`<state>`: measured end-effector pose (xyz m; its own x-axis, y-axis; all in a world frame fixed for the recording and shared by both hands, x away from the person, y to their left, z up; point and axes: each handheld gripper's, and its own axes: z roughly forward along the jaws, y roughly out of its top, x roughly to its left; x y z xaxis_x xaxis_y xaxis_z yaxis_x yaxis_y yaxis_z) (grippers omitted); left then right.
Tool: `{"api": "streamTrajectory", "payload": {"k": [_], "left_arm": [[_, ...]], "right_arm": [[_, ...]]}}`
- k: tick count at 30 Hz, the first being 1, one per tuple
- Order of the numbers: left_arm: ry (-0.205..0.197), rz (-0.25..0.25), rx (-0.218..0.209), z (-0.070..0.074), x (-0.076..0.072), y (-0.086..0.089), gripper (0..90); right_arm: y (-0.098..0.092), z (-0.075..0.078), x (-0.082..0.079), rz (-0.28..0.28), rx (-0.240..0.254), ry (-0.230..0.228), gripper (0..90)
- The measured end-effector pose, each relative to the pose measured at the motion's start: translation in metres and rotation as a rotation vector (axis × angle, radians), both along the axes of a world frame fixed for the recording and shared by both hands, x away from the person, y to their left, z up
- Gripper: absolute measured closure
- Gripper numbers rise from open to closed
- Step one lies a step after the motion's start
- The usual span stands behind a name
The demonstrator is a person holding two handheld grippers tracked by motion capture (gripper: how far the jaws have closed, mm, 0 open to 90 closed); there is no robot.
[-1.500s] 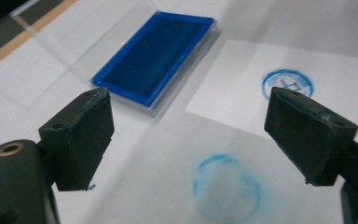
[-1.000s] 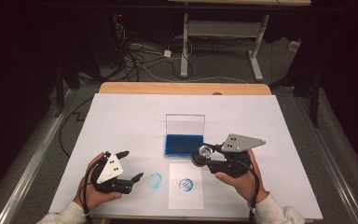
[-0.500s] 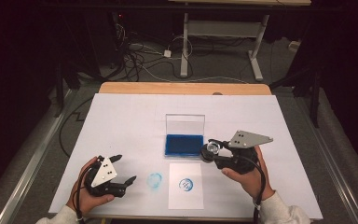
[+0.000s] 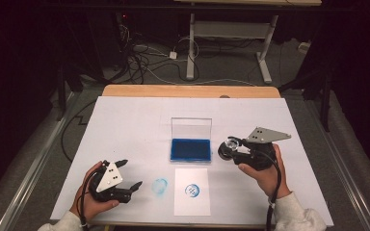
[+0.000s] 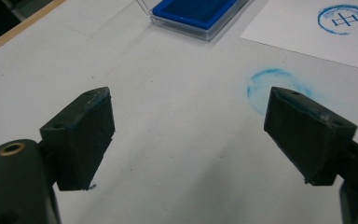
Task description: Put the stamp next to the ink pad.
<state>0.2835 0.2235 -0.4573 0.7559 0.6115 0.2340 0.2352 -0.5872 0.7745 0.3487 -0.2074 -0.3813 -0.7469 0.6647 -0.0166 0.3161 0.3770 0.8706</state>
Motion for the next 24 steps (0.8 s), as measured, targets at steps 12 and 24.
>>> {"api": "streamTrajectory", "payload": {"k": [12, 24], "left_arm": [[0.010, -0.002, 0.007, -0.002, 0.000, -0.002, 15.7], [0.019, -0.008, 0.012, -0.003, 0.001, -0.003, 15.7]], "right_arm": [[0.006, -0.016, 0.020, -0.020, -0.041, 0.049, 56.7], [0.016, -0.034, 0.047, -0.046, -0.087, 0.103, 56.6]]}}
